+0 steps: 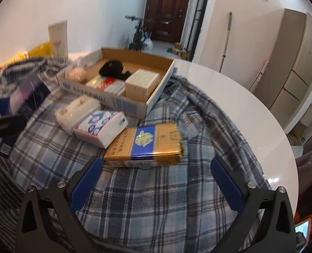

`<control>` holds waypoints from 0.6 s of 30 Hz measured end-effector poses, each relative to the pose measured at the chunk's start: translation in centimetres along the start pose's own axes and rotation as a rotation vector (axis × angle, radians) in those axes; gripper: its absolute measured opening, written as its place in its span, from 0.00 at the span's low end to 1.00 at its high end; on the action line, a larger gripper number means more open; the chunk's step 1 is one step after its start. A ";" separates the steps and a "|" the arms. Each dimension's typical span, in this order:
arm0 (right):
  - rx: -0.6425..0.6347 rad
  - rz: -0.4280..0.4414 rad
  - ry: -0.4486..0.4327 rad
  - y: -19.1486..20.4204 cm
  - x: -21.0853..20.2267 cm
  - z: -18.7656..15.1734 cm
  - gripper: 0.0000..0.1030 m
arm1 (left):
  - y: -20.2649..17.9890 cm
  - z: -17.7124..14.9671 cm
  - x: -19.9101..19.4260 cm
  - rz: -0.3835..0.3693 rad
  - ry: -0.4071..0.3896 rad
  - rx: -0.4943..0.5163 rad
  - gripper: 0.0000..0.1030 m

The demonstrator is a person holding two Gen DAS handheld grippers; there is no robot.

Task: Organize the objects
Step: 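Hold the purple box with the left gripper while the right gripper grasps the gold-blue pack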

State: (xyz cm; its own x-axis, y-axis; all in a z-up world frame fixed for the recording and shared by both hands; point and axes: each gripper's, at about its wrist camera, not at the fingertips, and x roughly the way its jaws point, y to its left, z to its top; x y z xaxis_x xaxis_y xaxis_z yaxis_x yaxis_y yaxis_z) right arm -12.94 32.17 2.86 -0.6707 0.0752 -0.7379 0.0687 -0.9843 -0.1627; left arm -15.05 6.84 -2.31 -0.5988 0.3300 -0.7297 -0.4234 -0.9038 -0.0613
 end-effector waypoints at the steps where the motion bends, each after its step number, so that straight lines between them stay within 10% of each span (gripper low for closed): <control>1: -0.005 -0.003 0.007 0.2 0.2 0.0 0.99 | 0.1 -0.1 0.1 -0.001 0.002 -0.002 0.52; 18: -0.033 -0.064 0.048 1.9 2.8 0.4 0.99 | 0.7 -0.9 1.7 -0.034 0.035 -0.012 0.52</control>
State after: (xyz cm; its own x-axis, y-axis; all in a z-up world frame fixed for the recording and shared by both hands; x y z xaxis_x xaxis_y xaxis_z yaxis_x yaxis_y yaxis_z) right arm -14.98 30.47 0.80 -0.6385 0.1458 -0.7557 0.0516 -0.9716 -0.2311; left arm -15.78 6.51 -4.22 -0.5598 0.3509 -0.7506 -0.4347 -0.8956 -0.0945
